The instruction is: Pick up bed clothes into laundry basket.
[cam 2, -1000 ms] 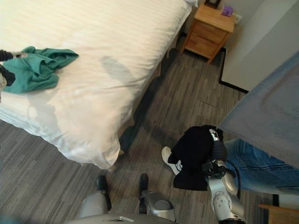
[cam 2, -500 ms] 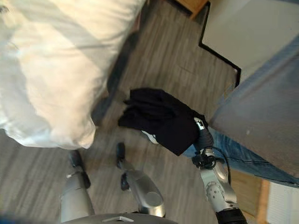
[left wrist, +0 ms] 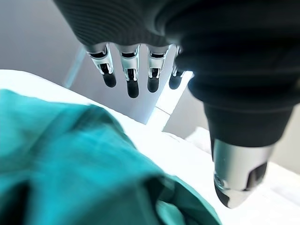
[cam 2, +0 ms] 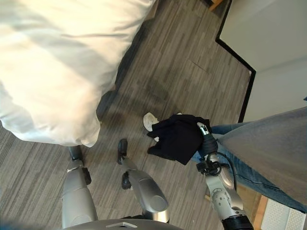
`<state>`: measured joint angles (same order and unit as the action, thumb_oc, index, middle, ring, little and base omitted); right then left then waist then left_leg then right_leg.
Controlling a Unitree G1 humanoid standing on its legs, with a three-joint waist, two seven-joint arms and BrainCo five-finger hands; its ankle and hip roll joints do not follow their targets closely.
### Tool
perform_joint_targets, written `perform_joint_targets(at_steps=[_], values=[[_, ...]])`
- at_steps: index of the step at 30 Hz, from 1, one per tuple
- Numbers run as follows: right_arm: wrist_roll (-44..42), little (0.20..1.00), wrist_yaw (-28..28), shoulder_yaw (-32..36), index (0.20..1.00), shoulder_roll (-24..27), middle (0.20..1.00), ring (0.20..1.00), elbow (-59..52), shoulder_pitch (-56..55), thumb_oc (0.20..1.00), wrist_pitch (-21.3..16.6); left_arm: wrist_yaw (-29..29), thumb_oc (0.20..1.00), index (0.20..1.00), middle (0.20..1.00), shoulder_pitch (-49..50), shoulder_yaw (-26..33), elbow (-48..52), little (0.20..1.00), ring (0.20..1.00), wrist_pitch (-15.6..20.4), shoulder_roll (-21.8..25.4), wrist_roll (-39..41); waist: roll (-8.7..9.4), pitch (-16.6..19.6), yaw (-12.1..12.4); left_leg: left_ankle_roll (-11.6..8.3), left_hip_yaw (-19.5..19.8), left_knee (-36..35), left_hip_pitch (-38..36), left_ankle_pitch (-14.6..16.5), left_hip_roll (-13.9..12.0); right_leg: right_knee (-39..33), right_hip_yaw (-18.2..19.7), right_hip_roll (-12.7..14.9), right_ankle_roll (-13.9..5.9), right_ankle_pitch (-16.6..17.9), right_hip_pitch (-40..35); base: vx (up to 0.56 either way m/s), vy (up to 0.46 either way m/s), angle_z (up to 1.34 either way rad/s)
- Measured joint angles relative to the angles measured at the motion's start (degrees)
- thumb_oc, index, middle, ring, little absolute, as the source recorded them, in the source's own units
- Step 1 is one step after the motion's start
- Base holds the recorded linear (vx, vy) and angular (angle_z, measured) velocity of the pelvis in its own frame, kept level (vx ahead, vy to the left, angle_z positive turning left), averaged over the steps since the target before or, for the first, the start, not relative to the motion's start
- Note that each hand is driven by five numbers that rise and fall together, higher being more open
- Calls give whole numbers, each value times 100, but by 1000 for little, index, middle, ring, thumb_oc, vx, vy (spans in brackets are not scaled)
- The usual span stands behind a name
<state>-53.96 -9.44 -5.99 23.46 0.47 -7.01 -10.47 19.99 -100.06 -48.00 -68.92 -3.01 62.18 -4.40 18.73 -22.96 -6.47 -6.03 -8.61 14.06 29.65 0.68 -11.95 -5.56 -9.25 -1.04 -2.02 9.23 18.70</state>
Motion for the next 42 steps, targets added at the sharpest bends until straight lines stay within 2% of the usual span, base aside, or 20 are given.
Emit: perform_joint_targets(at_steps=[8, 16, 22, 28, 31, 33, 35, 36, 37, 38, 39, 40, 41, 42], values=[[0, 200, -164, -8, 200, 100, 200, 200, -33, -157, 200, 28, -9, 1000, 1000, 1000, -379, -345, -314, 1000, 1000, -15, 124, 174, -60, 39, 47, 14, -9, 64, 7, -9, 93, -1, 5, 97, 6, -4, -24, 11, -2, 2], [-6, 200, -224, -10, 200, 331, 200, 200, -433, -171, 200, 23, -192, 1000, 1000, 1000, -204, -148, -660, 1000, 1000, -18, 390, 110, -104, 177, 40, -20, 69, 212, 361, 20, 86, -1, -12, 82, -23, 17, 216, -2, 9, 2], [-7, 200, -167, -188, 200, 450, 200, 200, -505, -42, 200, -24, -191, 1000, 1000, 1000, -180, -149, -711, 1000, 1000, -2, 425, 204, 61, 251, -30, 17, 168, 299, 951, -7, 65, -5, -57, 16, -94, 115, 717, 27, -4, 2], [6, 200, -77, -608, 200, 377, 200, 200, -401, 121, 200, -126, 379, 1000, 1000, 1000, 63, -51, -90, 1000, 1000, 68, 154, 206, 230, 217, -109, 50, 246, 356, 1173, -28, 70, -5, -124, 15, -111, 140, 883, -58, -9, 3], [6, 200, -84, -602, 200, 310, 200, 200, -313, 104, 200, -155, 688, 1000, 1000, 1000, 297, 347, 267, 1000, 1000, 82, -117, 254, 271, 187, -110, 30, 272, 358, 1209, -15, 68, -5, -132, 7, -121, 130, 910, -12, -19, 3], [5, 200, -77, -593, 200, 270, 200, 200, -87, 103, 200, -165, 729, 1000, 1000, 1000, 593, 978, 592, 1000, 1000, 165, -418, 755, 271, 184, -85, 39, 295, 337, 1211, -23, 74, -7, -148, 23, -155, 104, 902, -19, -24, 6], [5, 200, -72, -585, 200, 259, 200, 200, 60, 120, 200, -166, 696, 1000, 1000, 1000, 798, 1238, 782, 1000, 1000, 342, -636, 1209, 271, 184, -81, 57, 294, 328, 1201, -36, 85, -6, -153, 25, -153, 106, 895, -9, -7, 2], [8, 200, -54, -583, 200, 254, 200, 200, 90, 120, 200, -164, 653, 934, 934, 934, 837, 1299, 826, 934, 934, 419, -733, 1460, 270, 183, -87, 75, 293, 320, 1195, -49, 93, -6, -149, 28, -151, 107, 894, 0, 0, 0], [14, 200, -19, -582, 200, 240, 200, 200, 118, 122, 200, -155, 615, 671, 671, 671, 924, 1533, 951, 671, 671, 521, -859, 1868, 267, 181, -96, 104, 285, 314, 1166, -68, 100, -6, -145, 28, -141, 115, 871, 0, 0, 0], [21, 200, 18, -583, 200, 240, 200, 200, 135, 125, 200, -148, 601, 520, 520, 520, 944, 1547, 1005, 520, 520, 548, -918, 2044, 265, 179, -100, 104, 285, 308, 1119, -68, 106, -6, -144, 29, -141, 115, 823, 0, 0, 0], [21, 200, 27, -582, 200, 240, 200, 200, 147, 123, 200, -148, 598, 442, 442, 442, 981, 1556, 1053, 442, 442, 556, -957, 2143, 265, 179, -99, 104, 285, 311, 1088, -68, 107, -5, -144, 30, -141, 115, 792, -31, -23, 0], [31, 200, 38, -579, 200, 241, 200, 200, 168, 124, 200, -149, 572, 285, 285, 285, 1068, 1595, 1195, 285, 285, 571, -1018, 2230, 265, 179, -91, 96, 283, 305, 1016, -60, 109, -6, -140, 36, -149, 109, 723, 0, 0, 0], [103, 200, 43, -560, 200, 240, 200, 200, 162, 118, 200, -150, 471, 225, 225, 225, 1163, 1617, 1340, 225, 225, 603, -1098, 2243, 265, 179, -97, 95, 283, 305, 975, -60, 108, -6, -139, 35, -152, 106, 687, -33, -27, -1], [147, 200, 44, -545, 200, 239, 200, 200, 166, 114, 200, -150, 453, 200, 200, 200, 1274, 1710, 1522, 200, 200, 612, -1129, 2243, 264, 179, -97, 95, 283, 303, 962, -60, 109, -6, -135, 39, -155, 103, 680, 0, 0, 0]])
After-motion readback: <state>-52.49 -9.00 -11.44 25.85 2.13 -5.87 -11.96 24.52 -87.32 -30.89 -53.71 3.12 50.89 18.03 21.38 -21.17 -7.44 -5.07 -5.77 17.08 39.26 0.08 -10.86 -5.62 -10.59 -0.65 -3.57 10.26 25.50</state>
